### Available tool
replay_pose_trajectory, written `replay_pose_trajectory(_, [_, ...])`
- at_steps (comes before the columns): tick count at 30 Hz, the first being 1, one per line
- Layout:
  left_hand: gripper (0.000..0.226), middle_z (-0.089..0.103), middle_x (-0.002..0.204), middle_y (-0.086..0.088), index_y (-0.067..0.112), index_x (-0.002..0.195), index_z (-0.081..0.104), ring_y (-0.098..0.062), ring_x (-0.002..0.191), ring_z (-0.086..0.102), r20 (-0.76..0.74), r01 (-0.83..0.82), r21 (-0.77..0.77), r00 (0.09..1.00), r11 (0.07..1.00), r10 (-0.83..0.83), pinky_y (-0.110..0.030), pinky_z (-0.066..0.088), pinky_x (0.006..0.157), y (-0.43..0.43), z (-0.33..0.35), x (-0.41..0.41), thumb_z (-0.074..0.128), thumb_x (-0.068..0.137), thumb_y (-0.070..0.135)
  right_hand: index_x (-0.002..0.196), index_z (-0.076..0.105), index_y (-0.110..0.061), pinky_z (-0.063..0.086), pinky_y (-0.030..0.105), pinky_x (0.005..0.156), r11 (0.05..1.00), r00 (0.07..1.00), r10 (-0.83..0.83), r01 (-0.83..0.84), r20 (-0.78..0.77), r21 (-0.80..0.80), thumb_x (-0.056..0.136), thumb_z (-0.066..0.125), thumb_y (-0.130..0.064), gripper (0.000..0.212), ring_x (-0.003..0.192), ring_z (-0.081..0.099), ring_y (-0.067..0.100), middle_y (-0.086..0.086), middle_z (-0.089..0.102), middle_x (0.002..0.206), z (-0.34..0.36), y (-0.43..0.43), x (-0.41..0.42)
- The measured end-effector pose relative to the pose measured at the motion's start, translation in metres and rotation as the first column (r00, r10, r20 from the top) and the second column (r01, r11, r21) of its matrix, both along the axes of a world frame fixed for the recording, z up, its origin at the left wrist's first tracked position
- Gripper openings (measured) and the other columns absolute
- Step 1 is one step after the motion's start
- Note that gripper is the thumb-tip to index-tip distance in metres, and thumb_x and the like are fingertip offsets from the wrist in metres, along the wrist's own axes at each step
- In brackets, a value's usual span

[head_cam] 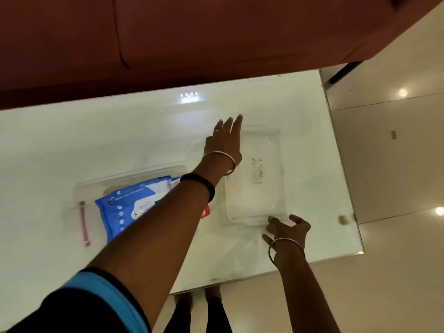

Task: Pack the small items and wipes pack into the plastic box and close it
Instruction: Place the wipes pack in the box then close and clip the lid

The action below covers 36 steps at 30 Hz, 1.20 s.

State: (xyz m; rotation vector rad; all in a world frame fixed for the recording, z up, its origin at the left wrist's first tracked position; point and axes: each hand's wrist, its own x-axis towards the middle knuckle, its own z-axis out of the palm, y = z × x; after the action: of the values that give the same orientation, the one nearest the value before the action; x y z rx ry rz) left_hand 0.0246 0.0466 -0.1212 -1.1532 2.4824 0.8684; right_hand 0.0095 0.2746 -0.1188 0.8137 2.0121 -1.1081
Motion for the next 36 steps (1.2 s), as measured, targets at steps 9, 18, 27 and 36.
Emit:
replay_pose_trajectory(9, [0.053,0.036,0.141,-0.012,0.024,0.144,0.028,-0.035,0.130,0.034,0.081,0.042,-0.011,0.996,0.999,-0.041,-0.048,0.037,0.101,-0.009,-0.006,-0.022,0.043,0.094,0.031,0.116,0.058,0.003,0.058,0.042,0.074,0.992,0.993,-0.116,0.117,0.023,-0.051,0.079,0.064,0.015,0.040,0.074,0.065,0.034,0.028,0.063,0.105,-0.007,0.006,-0.018])
replay_pose_trajectory(18, [0.038,0.068,0.113,-0.006,0.020,0.110,0.060,-0.026,0.105,0.059,-0.317,-0.301,0.368,0.849,0.880,0.423,-0.030,0.042,0.086,-0.036,0.054,0.024,0.040,0.094,0.048,0.087,0.070,-0.014,0.061,0.036,0.075,0.961,0.935,-0.059,-0.041,-0.350,-0.272,0.073,0.073,0.010,0.028,0.074,0.070,0.022,0.009,0.066,0.081,0.030,0.019,-0.009])
replay_pose_trajectory(27, [0.033,0.068,0.100,0.006,0.026,0.092,0.059,-0.014,0.097,0.067,-0.193,-0.359,0.878,0.337,0.316,0.921,-0.025,0.056,0.071,-0.050,0.102,0.120,0.060,0.078,0.056,0.097,0.073,-0.012,0.056,0.022,0.087,0.758,0.897,-0.224,-0.087,-0.382,-0.647,0.078,0.051,0.021,0.044,0.094,0.070,0.016,-0.001,0.077,0.092,0.088,-0.047,0.005])
replay_pose_trajectory(36, [0.051,0.073,0.112,-0.003,0.018,0.120,0.055,-0.022,0.110,0.066,-0.252,-0.229,0.932,0.141,0.279,0.957,-0.031,0.057,0.082,-0.041,0.103,0.265,0.065,0.074,-0.003,0.109,0.068,0.003,0.055,0.027,0.090,0.621,0.970,-0.131,-0.079,-0.203,-0.780,0.086,0.058,0.001,0.025,0.111,0.066,0.024,0.014,0.071,0.115,0.103,-0.079,0.064])
